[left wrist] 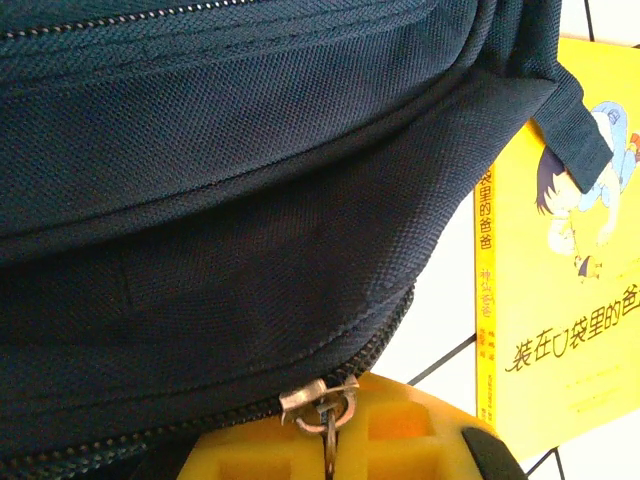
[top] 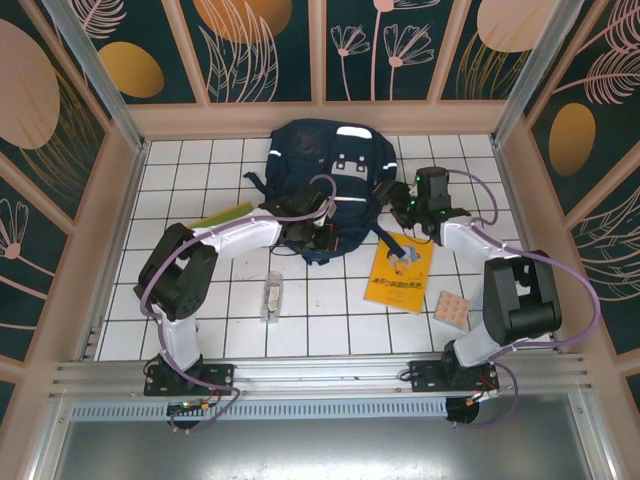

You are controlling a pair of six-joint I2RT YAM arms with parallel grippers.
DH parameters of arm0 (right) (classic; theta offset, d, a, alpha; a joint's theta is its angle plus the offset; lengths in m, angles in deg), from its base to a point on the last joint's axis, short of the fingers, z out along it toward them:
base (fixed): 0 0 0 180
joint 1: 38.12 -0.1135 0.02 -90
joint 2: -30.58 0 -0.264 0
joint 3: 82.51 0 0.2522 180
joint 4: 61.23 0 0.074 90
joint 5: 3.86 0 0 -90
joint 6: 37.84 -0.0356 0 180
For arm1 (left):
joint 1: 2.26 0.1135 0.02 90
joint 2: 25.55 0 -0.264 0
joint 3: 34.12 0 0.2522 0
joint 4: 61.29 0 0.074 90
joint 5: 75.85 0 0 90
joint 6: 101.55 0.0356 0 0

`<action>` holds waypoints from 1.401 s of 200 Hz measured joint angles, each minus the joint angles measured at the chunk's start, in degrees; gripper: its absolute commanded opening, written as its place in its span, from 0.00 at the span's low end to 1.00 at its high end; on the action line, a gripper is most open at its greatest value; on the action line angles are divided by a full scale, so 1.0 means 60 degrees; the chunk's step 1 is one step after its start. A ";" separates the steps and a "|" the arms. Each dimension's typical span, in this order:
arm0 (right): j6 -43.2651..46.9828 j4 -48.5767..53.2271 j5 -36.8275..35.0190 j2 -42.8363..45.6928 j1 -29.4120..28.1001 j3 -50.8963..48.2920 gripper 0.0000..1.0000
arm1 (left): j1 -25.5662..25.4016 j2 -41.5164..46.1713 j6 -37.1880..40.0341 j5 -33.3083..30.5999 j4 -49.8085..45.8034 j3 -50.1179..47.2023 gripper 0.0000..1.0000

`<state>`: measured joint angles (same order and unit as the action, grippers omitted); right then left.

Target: Pack books, pencil case, and school supplies into a backpack

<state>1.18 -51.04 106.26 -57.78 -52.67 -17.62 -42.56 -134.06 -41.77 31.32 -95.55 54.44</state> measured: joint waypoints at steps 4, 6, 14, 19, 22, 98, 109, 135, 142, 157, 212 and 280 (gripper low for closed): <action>-0.0149 -0.0095 0.0106 -0.0007 -0.0091 -0.0160 0.65 | 0.0000 0.0000 -0.0022 0.0000 0.0011 0.0000 0.00; -0.0171 -0.0127 0.0142 -0.0007 -0.0131 -0.0240 0.65 | 0.0000 0.0000 -0.0025 0.0004 0.0015 0.0000 0.00; -0.0397 -0.0266 0.0317 -0.0033 -0.0295 -0.0514 0.66 | 0.0000 0.0000 -0.0073 0.0004 0.0018 0.0000 0.00; -0.0616 -0.0412 0.0441 -0.0084 -0.0419 -0.0674 0.66 | 0.0000 0.0000 -0.0102 0.0011 0.0018 0.0000 0.00; -0.0696 -0.0510 0.0506 -0.0124 -0.0481 -0.0754 0.66 | 0.0000 0.0000 -0.0135 0.0018 0.0018 0.0000 0.00; -0.3151 -0.3727 0.1384 -0.2164 -0.1548 -0.1158 0.09 | -0.0036 0.0076 -0.0499 0.0080 -0.0149 0.0015 0.00; -0.3337 -0.3883 0.1413 -0.2240 -0.1526 -0.1169 0.00 | -0.0036 0.0153 -0.0557 0.0076 -0.0127 -0.0076 0.00; -0.3249 -0.3905 0.1406 -0.2098 -0.1402 -0.1173 0.00 | -0.0033 0.0222 -0.0499 -0.0007 -0.0131 -0.0200 0.00; -0.3071 -0.3727 0.1348 -0.1971 -0.1359 -0.1173 0.00 | 0.0007 0.0226 -0.0415 -0.0062 -0.0175 -0.0204 0.00; -0.2597 -0.3129 0.1126 -0.1625 -0.1260 -0.1100 0.00 | 0.0102 0.0273 -0.0178 -0.0226 -0.0444 -0.0222 0.00; -0.1537 -0.2076 0.0688 -0.1013 -0.1118 -0.0794 0.00 | 0.0761 0.0674 0.0692 -0.0750 -0.1388 -0.0226 0.00; -0.0627 -0.1534 0.0918 -0.0954 -0.0627 -0.0444 0.00 | 0.1202 0.0838 0.1435 -0.0703 -0.1581 -0.0273 0.00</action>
<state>-2.58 -60.24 111.77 -63.50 -56.42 -20.28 -35.34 -129.04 -33.16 27.10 -105.03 52.80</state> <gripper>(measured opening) 0.084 0.059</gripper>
